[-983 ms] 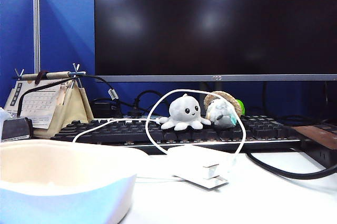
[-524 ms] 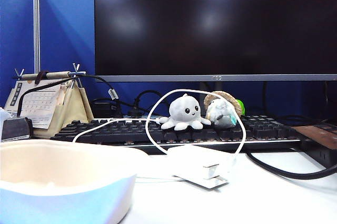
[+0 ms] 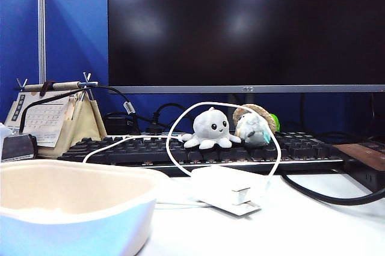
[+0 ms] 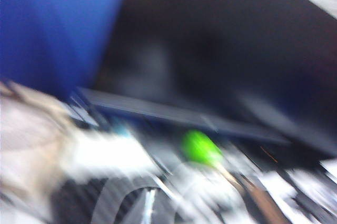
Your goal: Identity fluffy octopus among items on the table, put them into the paper lunch box.
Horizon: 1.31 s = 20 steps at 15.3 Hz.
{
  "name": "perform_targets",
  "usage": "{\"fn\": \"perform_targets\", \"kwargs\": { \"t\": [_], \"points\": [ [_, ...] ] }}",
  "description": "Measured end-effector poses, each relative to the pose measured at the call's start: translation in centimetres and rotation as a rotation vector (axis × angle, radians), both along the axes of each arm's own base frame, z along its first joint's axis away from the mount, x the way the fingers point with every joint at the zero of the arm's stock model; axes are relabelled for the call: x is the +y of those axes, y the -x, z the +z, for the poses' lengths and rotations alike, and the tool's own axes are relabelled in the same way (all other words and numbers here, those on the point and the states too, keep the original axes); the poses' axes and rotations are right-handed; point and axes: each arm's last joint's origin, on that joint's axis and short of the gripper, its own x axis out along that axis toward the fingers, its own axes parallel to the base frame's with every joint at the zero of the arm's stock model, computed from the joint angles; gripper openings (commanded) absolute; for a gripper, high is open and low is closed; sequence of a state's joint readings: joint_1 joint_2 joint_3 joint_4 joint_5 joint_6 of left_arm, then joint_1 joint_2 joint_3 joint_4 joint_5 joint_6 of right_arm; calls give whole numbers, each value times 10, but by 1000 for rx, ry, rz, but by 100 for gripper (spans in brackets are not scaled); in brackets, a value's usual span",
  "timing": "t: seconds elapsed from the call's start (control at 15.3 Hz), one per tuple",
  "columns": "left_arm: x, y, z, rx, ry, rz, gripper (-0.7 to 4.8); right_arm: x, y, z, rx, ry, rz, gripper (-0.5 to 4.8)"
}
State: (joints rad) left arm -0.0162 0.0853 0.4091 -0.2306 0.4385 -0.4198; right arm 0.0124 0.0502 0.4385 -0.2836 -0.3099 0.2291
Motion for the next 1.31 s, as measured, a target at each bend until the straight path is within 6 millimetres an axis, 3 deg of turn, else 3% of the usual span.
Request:
{"fn": "perform_targets", "kwargs": {
  "t": [0.26,0.39,0.66,0.85,0.98,1.11,1.31],
  "points": [
    [-7,-21,23,223,20,-274,-5,6,0,37,193,-2,211,-5],
    [-8,-33,20,294,30,-328,-5,9,-20,34,345,-24,325,-5],
    [-16,-51,10,377,-4,-447,-5,23,-67,6,697,-74,521,-5],
    [-33,-56,6,338,-122,-520,-5,56,-92,-1,710,-9,710,-5],
    [-45,-61,3,293,-249,-472,-4,81,-100,-3,664,35,832,-5],
    [-52,-72,-5,294,-370,-392,-4,93,-100,-1,609,54,889,-5],
    [-58,-79,-12,306,-435,-419,-4,95,-100,5,545,56,904,-5]
  ]
}}
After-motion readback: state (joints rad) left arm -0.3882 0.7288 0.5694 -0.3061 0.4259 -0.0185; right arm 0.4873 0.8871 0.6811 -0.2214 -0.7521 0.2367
